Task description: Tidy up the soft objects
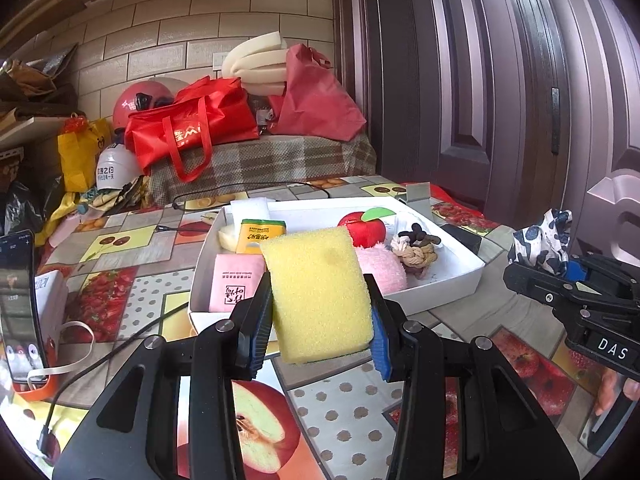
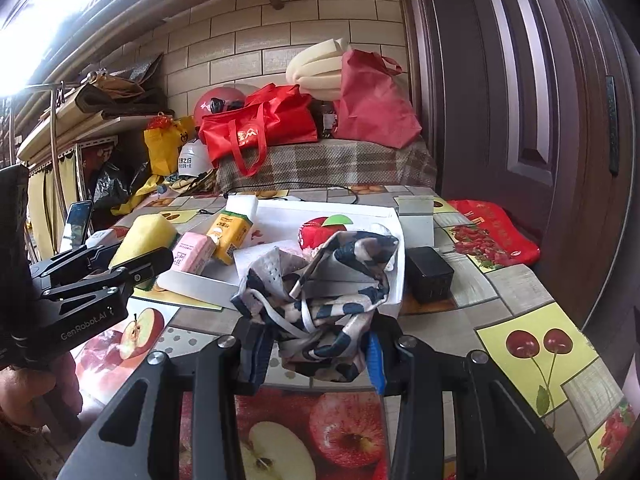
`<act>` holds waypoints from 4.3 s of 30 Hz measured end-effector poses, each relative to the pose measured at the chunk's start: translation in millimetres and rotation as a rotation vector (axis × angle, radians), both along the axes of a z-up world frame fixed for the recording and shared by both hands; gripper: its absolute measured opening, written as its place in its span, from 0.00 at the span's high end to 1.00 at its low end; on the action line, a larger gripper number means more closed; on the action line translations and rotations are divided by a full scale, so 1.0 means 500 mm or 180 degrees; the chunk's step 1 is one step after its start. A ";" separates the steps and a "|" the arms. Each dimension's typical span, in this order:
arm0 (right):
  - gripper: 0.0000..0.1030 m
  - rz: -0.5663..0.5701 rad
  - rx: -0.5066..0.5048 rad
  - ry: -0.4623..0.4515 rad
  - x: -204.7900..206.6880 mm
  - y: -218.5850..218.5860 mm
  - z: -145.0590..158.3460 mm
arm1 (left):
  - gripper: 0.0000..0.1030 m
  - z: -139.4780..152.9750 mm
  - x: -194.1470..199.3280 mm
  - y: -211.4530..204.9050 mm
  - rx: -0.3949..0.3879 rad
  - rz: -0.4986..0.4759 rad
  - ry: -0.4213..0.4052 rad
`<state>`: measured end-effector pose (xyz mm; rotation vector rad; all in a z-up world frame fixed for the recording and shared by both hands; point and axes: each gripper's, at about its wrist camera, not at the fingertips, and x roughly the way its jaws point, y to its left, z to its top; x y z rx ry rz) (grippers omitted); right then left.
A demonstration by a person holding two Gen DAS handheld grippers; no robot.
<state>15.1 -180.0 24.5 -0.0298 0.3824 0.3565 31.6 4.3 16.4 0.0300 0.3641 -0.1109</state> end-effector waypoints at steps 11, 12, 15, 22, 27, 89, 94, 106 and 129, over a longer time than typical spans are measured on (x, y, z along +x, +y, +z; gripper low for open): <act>0.62 0.0147 -0.0060 0.0003 0.016 0.056 -0.002 | 0.60 -0.005 0.014 0.020 -0.0111 0.0044 0.0130; 0.62 0.0143 -0.0057 0.0011 0.018 0.056 -0.003 | 0.60 -0.005 0.016 0.022 -0.0110 0.0059 0.0127; 0.62 0.0097 -0.0045 0.0033 0.032 0.053 -0.003 | 0.60 -0.003 0.028 0.037 -0.0070 0.0150 0.0083; 0.62 -0.0132 0.0109 0.0197 0.102 0.027 -0.006 | 0.60 -0.005 0.096 0.091 -0.0186 0.0341 0.0157; 0.62 -0.0198 0.0129 0.0277 0.165 0.031 -0.008 | 0.60 -0.007 0.156 0.095 -0.0156 0.0297 0.0208; 0.00 -0.0498 -0.0176 0.0021 0.037 0.054 0.002 | 0.00 -0.009 0.019 0.054 -0.0148 0.0330 0.0219; 0.00 -0.0529 -0.0090 0.0019 -0.035 0.024 0.008 | 0.00 -0.008 -0.027 0.029 -0.0048 0.0234 0.0159; 0.00 -0.0703 0.0239 0.0103 -0.117 -0.017 0.017 | 0.00 -0.008 -0.068 -0.007 0.0159 0.0360 0.0180; 0.00 -0.0924 0.0221 -0.0017 -0.141 -0.020 0.016 | 0.00 -0.002 -0.081 -0.015 0.0088 0.0451 0.0379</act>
